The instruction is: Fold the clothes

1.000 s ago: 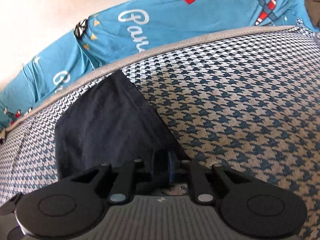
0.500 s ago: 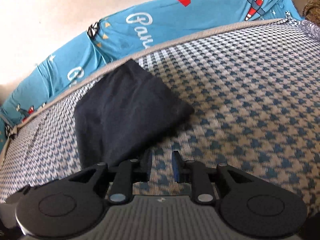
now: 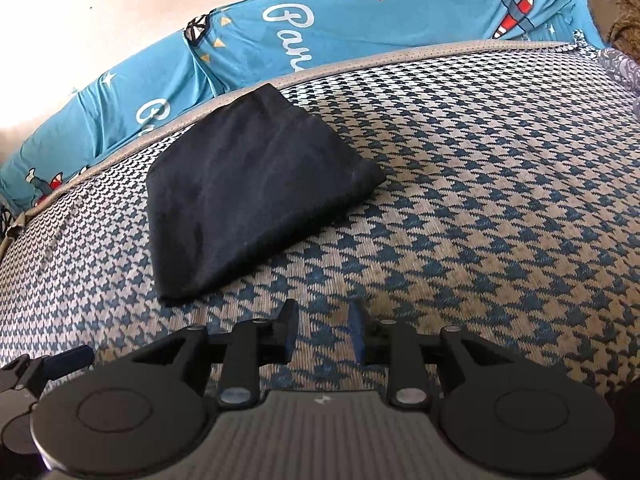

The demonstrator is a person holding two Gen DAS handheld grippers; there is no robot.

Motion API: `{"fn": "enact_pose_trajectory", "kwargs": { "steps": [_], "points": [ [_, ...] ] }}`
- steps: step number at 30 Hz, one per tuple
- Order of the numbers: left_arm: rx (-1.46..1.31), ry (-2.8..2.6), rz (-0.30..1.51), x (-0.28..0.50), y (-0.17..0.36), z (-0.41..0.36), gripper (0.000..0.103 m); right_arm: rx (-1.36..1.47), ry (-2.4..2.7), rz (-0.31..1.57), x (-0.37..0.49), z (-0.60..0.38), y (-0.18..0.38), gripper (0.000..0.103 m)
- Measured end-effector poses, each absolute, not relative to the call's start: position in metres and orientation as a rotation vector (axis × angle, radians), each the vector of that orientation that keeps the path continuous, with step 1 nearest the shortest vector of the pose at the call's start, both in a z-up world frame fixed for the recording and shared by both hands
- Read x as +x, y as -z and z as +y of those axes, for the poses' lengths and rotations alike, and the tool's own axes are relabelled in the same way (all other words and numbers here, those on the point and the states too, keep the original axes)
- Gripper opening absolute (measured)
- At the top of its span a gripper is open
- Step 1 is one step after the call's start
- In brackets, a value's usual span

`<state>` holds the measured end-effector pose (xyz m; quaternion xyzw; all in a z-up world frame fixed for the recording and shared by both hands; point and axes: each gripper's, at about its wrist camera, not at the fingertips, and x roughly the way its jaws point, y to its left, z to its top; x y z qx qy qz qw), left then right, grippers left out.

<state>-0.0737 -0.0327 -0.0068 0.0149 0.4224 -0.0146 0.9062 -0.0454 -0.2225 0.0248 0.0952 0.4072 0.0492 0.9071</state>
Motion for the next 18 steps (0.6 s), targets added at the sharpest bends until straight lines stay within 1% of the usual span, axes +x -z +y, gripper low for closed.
{"fn": "enact_pose_trajectory", "kwargs": {
  "steps": [8,10,12,18],
  "points": [
    [0.044,0.034,0.894,-0.087,0.003,-0.034,0.103,0.211,-0.121,0.853,-0.059,-0.225,-0.025,0.031],
    [0.047,0.037,0.897,-0.09,0.002,-0.034,0.103,0.221,-0.126,0.853,-0.063,-0.226,-0.025,0.034],
    [0.04,0.04,0.9,-0.092,0.0,-0.033,0.103,0.254,-0.158,0.854,-0.063,-0.226,-0.025,0.039],
    [0.032,0.04,0.882,-0.09,-0.003,-0.027,0.103,0.359,-0.23,0.854,-0.059,-0.228,-0.022,0.039]
  ]
}}
